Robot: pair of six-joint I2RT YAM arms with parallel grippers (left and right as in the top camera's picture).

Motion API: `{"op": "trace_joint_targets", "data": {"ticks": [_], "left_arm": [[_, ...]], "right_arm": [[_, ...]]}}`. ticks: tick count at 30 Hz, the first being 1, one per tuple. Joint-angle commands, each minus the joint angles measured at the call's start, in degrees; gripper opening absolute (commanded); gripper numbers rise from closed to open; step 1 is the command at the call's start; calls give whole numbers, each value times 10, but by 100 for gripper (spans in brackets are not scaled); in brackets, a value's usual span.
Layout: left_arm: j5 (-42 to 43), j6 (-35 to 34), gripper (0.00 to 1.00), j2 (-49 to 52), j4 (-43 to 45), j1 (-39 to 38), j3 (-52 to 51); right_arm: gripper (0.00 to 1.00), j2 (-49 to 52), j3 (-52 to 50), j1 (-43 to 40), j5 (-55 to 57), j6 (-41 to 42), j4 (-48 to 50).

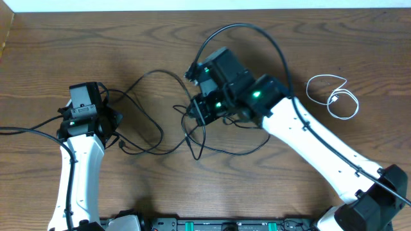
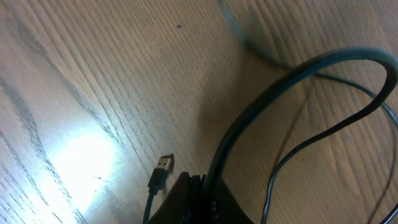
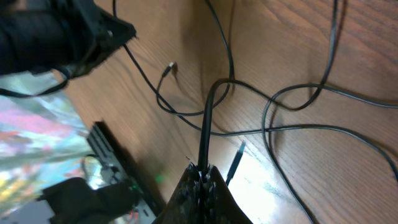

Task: Untangle cables

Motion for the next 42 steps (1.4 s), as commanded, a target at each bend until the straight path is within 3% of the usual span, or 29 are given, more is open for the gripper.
{"op": "trace_joint_targets", "data": {"ticks": [1, 13, 20, 34, 35, 39, 42], "left_arm": [[-5, 9, 8, -1, 0, 4, -3], [-5, 9, 8, -1, 0, 4, -3], [-5, 10, 8, -1, 0, 4, -3], [-5, 9, 8, -1, 0, 4, -3], [-5, 9, 8, -1, 0, 4, -3], [-5, 9, 8, -1, 0, 4, -3], [-5, 9, 8, -1, 0, 4, -3]], "right_arm": [[1, 2, 2, -26, -28, 16, 7], [1, 17, -7, -56, 174, 16, 96], [1, 30, -19, -61, 281, 16, 97], [4, 37, -109, -75, 310, 16, 91], [10, 37, -112, -75, 309, 16, 90], [70, 37, -115, -75, 297, 16, 87], [91, 37, -115, -71, 270, 16, 88]]}}
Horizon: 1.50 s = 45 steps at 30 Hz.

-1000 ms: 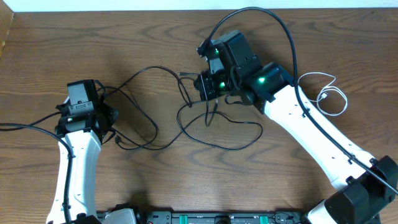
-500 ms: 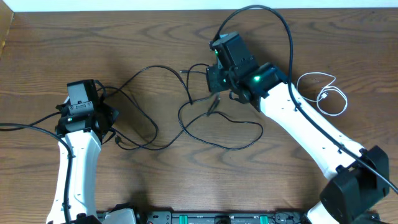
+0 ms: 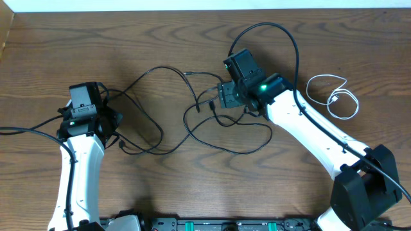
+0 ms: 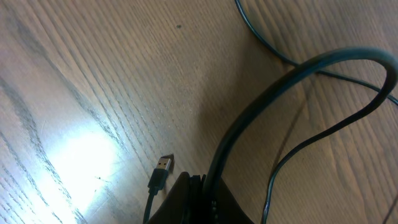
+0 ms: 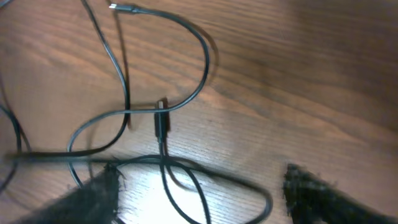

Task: Untangle cables

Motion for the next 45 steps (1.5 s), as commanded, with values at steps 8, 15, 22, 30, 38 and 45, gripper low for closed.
{"op": "trace_joint_targets", "data": {"ticks": [8, 15, 22, 30, 38, 45], "left_arm": [[-5, 9, 8, -1, 0, 4, -3], [-5, 9, 8, -1, 0, 4, -3], [-5, 9, 8, -1, 0, 4, -3], [-1, 9, 8, -1, 0, 4, -3], [-1, 9, 8, -1, 1, 4, -3], [-1, 10, 8, -1, 3, 4, -3]], "right_arm": [[85, -3, 8, 1, -139, 2, 63], [78, -5, 11, 21, -221, 2, 129], [83, 4, 8, 55, -85, 2, 134], [83, 67, 8, 49, -62, 23, 172], [82, 159, 8, 30, -55, 80, 237], [83, 209, 8, 27, -34, 101, 264]]}}
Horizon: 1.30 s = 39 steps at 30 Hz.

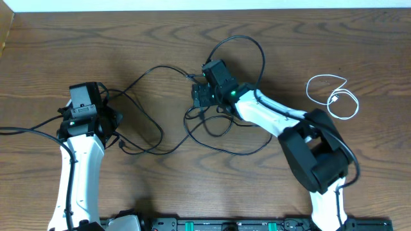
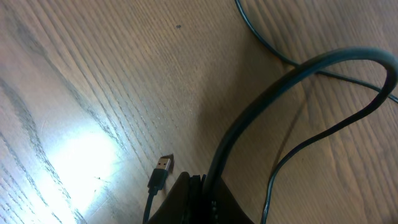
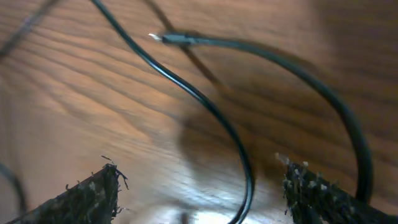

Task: Untangle cables

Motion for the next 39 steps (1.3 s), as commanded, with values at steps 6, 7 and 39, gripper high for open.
{"op": "trace_joint_targets", "data": {"ticks": [6, 7, 39], "left_arm": [[-1, 10, 8, -1, 2, 4, -3], [-1, 10, 8, -1, 2, 4, -3], [153, 132, 81, 41, 58, -14, -3]], "right_arm": [[85, 11, 6, -2, 19, 19, 6], [85, 10, 6, -3, 19, 19, 9], [79, 25, 7, -50, 72, 8, 10]]}}
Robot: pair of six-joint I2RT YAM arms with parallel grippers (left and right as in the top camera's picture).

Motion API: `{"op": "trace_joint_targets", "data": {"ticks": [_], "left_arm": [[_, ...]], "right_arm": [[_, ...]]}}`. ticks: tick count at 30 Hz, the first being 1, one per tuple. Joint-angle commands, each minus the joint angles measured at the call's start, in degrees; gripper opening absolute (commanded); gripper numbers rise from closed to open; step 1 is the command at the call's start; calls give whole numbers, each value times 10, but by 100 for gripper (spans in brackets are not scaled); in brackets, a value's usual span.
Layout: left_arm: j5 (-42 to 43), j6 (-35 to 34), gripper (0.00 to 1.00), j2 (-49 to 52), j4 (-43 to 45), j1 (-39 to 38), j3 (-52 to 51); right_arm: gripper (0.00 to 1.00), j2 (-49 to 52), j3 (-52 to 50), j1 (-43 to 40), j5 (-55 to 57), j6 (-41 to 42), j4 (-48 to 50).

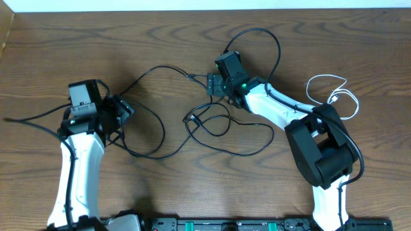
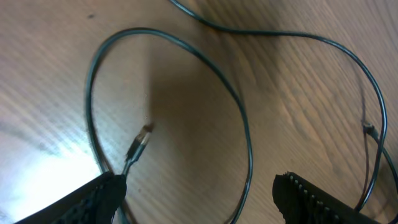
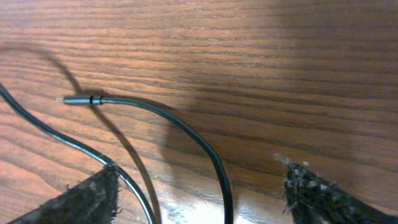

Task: Untangle cables

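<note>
Thin black cables [image 1: 207,136] lie in tangled loops across the middle of the wooden table [image 1: 192,38]. My left gripper [image 1: 122,109] stands open low over one loop [image 2: 239,118]. A USB plug [image 2: 139,144] lies just ahead of its left finger [image 2: 93,199]. My right gripper [image 1: 210,85] is open at the tangle's upper edge. A black cable [image 3: 205,146] ending in a small plug [image 3: 78,99] runs between its fingers [image 3: 320,193], touching neither. A thinner cable [image 3: 59,140] passes by the left finger.
A coiled white cable [image 1: 334,96] lies apart at the right, beside the right arm's elbow. Each arm's own thick black lead arcs over the table, the right one [image 1: 273,38] toward the far edge.
My left gripper, shut on a thick black cable before, is now open and holds nothing, and has shifted a little right. My right gripper, still open, moved slightly right and farther back.
Both grippers were shut on black cable, the right one mid-tangle. Then the right gripper was open, first right of the tangle, then over a plug end at its top. The left stayed shut and still until now, when it is open too.
</note>
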Motion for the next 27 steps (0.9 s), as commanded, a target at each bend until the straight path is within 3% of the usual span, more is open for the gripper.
{"op": "trace_joint_targets", "data": {"ticks": [1, 4, 6, 10, 14, 20, 27], "left_arm": [[42, 19, 81, 32, 20, -18, -3], [49, 19, 81, 60, 35, -49, 3], [49, 18, 91, 82, 32, -72, 17], [22, -7, 92, 126, 28, -120, 58], [21, -36, 92, 167, 43, -155, 104], [-20, -116, 92, 220, 143, -188, 111], [-54, -168, 92, 306, 252, -209, 111]], "right_arm": [[75, 27, 7, -1, 8, 6, 1], [63, 34, 7, -1, 8, 19, 1], [59, 37, 7, -1, 9, 19, 0], [54, 43, 6, -1, 8, 19, -2], [33, 51, 6, 0, 8, 19, -2], [1, 51, 6, 0, 8, 19, -1], [1, 51, 6, 0, 8, 19, -1]]}}
